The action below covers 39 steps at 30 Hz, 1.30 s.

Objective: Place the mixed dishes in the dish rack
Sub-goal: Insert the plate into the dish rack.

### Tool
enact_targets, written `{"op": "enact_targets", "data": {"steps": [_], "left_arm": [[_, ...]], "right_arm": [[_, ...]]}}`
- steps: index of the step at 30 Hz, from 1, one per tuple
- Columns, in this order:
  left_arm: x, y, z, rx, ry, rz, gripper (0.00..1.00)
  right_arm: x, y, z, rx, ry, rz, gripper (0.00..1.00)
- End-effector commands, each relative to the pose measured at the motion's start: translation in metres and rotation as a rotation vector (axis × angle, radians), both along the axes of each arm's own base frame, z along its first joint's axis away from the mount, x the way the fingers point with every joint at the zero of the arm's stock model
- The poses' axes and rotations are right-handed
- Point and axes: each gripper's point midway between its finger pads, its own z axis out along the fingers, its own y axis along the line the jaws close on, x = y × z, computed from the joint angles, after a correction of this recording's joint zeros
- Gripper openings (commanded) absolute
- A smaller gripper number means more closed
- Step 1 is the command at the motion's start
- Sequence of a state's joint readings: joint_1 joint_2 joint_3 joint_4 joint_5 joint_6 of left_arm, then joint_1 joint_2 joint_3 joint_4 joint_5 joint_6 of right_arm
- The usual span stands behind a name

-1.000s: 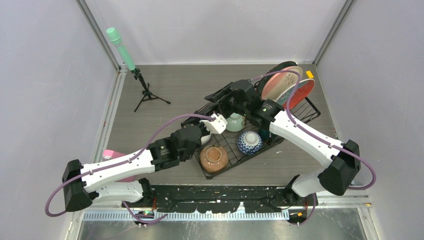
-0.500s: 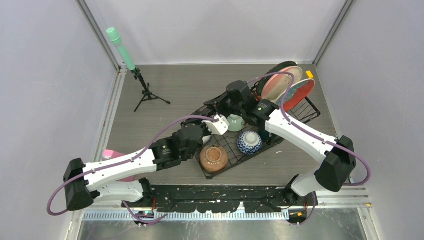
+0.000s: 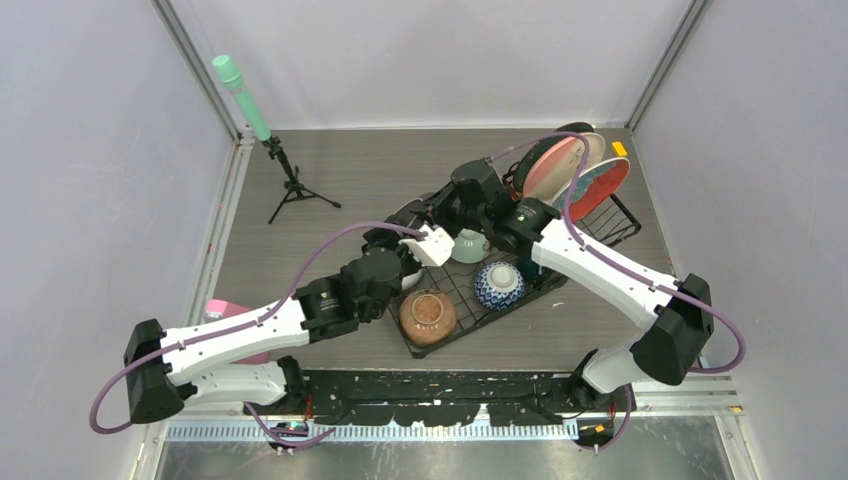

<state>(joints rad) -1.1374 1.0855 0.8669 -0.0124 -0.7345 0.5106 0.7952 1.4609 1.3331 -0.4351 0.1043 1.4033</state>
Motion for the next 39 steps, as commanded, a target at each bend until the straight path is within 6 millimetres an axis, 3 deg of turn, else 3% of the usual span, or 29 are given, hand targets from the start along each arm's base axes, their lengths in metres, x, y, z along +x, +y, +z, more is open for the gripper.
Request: {"op": "enact_targets", "data": {"steps": [1, 5, 9, 10, 18, 27, 39], "left_arm": [[-0.001, 0.004, 0.039, -0.210, -0.030, 0.019, 0.61], [-0.006, 0.008, 0.039, -0.244, 0.005, 0.015, 0.73], [-0.022, 0.011, 0.031, -0.274, 0.086, -0.050, 0.98], [-0.026, 0.012, 0.029, -0.283, 0.107, -0.062, 0.99], [-0.045, 0.027, 0.030, -0.402, 0.182, -0.095, 1.00], [-0.047, 0.060, 0.049, -0.522, 0.174, -0.041, 1.00], [-0.039, 0.078, 0.052, -0.562, 0.176, 0.032, 1.00]], "right_arm": [[0.010, -0.011, 0.060, 0.025, -0.189, -0.023, 0.00], [0.014, -0.016, 0.060, 0.011, -0.201, -0.038, 0.00], [0.020, -0.024, 0.063, 0.001, -0.217, -0.058, 0.00], [0.020, -0.025, 0.064, -0.001, -0.222, -0.060, 0.00], [0.024, -0.030, 0.068, -0.019, -0.246, -0.058, 0.00], [0.017, -0.045, 0.081, -0.055, -0.297, -0.055, 0.00], [0.009, -0.060, 0.100, -0.051, -0.314, -0.057, 0.00]]}}
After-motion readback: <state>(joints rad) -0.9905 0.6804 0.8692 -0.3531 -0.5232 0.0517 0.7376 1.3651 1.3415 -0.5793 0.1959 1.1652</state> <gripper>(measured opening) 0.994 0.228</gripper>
